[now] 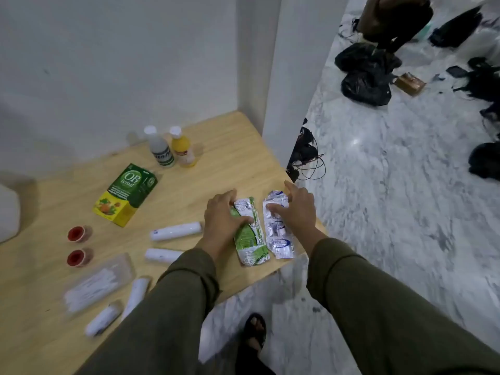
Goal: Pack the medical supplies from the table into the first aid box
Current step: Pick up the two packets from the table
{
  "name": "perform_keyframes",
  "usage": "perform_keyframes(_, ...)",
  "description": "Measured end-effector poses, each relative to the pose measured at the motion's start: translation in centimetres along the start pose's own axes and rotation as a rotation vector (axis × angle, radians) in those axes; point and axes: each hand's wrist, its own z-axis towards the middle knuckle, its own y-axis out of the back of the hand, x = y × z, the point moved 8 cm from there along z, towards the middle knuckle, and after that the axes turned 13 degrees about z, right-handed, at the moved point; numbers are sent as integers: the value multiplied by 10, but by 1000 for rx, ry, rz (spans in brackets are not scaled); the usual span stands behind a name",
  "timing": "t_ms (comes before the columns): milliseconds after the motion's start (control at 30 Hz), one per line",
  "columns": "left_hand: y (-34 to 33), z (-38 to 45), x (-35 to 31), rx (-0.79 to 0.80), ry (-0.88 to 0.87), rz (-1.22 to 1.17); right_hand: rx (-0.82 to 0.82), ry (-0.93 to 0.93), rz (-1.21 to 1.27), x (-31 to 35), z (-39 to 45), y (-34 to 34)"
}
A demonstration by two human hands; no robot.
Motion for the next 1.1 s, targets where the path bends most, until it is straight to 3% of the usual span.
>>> perform_keyframes(200, 4, 1, -1, -26, 17, -87, -23, -24, -2, -3, 1, 0)
perform_keyframes(467, 13, 14, -12, -64, 91, -326, -139, -15, 273, 8, -9, 35)
perform_keyframes(867, 49, 57, -184, -8, -327, -371, -543, -108, 386, 2, -15, 170)
perform_keyframes(1100, -6, 90, -236, 99, -413, -277, -617, -184, 407, -46, 15, 194)
